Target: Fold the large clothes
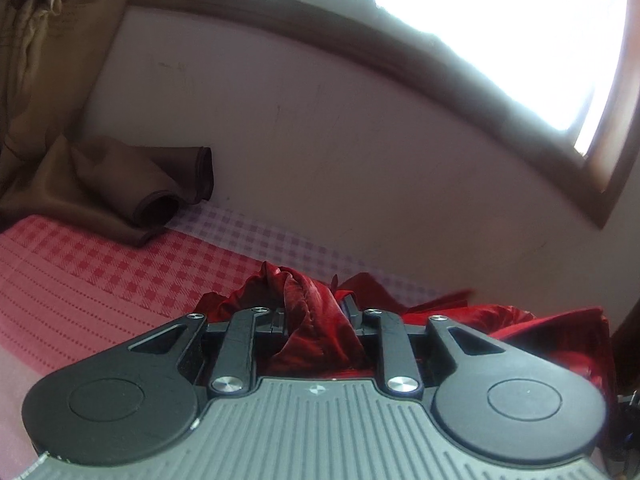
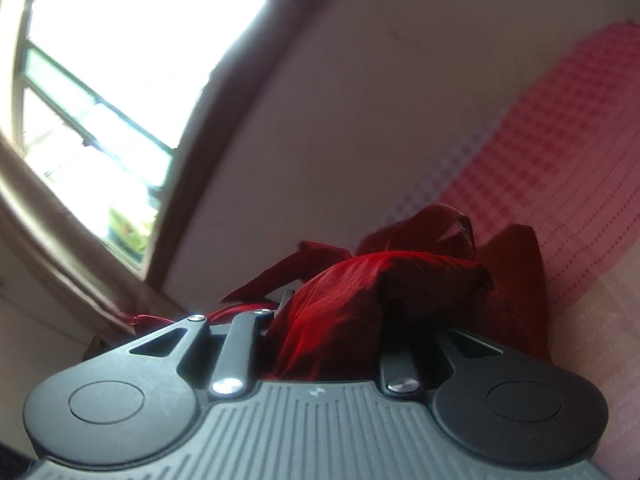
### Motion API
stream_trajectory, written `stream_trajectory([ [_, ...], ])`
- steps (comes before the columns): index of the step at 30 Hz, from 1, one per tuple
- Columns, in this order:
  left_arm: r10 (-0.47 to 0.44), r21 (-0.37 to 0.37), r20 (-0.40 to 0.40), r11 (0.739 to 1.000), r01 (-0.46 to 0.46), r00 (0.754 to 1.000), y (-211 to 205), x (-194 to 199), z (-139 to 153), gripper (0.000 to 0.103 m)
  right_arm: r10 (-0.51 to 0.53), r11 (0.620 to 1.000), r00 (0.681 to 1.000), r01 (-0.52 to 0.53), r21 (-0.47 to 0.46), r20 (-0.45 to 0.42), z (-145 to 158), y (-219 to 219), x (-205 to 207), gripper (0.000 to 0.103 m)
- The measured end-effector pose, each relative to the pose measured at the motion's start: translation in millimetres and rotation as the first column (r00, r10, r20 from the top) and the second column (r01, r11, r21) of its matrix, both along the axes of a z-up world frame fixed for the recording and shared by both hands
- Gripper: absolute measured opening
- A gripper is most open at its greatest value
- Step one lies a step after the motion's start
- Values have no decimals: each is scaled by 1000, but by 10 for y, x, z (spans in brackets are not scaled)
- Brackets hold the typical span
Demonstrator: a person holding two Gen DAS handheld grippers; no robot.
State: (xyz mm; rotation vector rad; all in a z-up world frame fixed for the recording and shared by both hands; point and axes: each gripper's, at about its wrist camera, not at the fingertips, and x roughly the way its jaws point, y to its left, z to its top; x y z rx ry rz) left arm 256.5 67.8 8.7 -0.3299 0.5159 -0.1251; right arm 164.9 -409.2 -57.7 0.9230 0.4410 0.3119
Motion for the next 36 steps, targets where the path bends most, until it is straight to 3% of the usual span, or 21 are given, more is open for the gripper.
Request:
stream_trajectory([
  [8,12,13,-22,1000,-12,1000,-38,235,-154,31,-18,998,998,21,52,-54,-165,-25,365,23],
  [12,8,-6,-23,1000,-8,1000,-24,249,-189,38,-1,984,999,10,176,-51,-226,-124,361,33],
  [14,1,-48,-6,999,-1,1000,7,233,-187,65,9,972,1000,-3,233,-27,-248,-164,327,39],
  [17,12,-76,32,997,-10,999,19,170,-148,85,16,970,1000,-14,244,-6,-223,-172,273,47],
  [19,20,-39,66,999,-17,998,-32,122,-102,96,5,950,998,-24,310,64,-215,-193,183,93],
  [20,25,-16,89,1000,-24,996,-58,93,-78,103,-21,938,996,-13,347,92,-214,-217,135,102],
  [23,36,49,173,998,-45,984,-125,-45,16,103,-63,909,991,7,418,121,-190,-299,58,103],
  [25,17,71,202,997,-32,979,-156,-118,74,102,-56,949,986,4,315,158,-40,-274,-11,103],
  [27,-19,85,217,996,0,976,-198,-180,113,98,-35,993,982,13,120,186,170,-147,-83,103],
  [28,-41,91,216,996,22,976,-226,-186,115,91,-19,1000,982,17,11,190,270,-54,-100,103],
  [29,-71,99,211,994,51,975,-267,-188,107,77,-1,994,981,23,-108,196,372,64,-108,102],
  [30,-104,110,196,990,84,975,-328,-176,94,69,16,976,979,28,-214,202,458,183,-105,93],
  [31,-135,121,175,986,115,975,-401,-152,75,56,31,941,979,39,-335,202,548,329,-91,85],
  [33,-177,138,150,978,157,973,-536,-111,36,52,74,833,979,43,-552,189,682,630,-18,46],
  [36,-192,175,145,970,166,971,-720,-3,-23,52,116,667,984,22,-745,133,728,975,142,37],
])
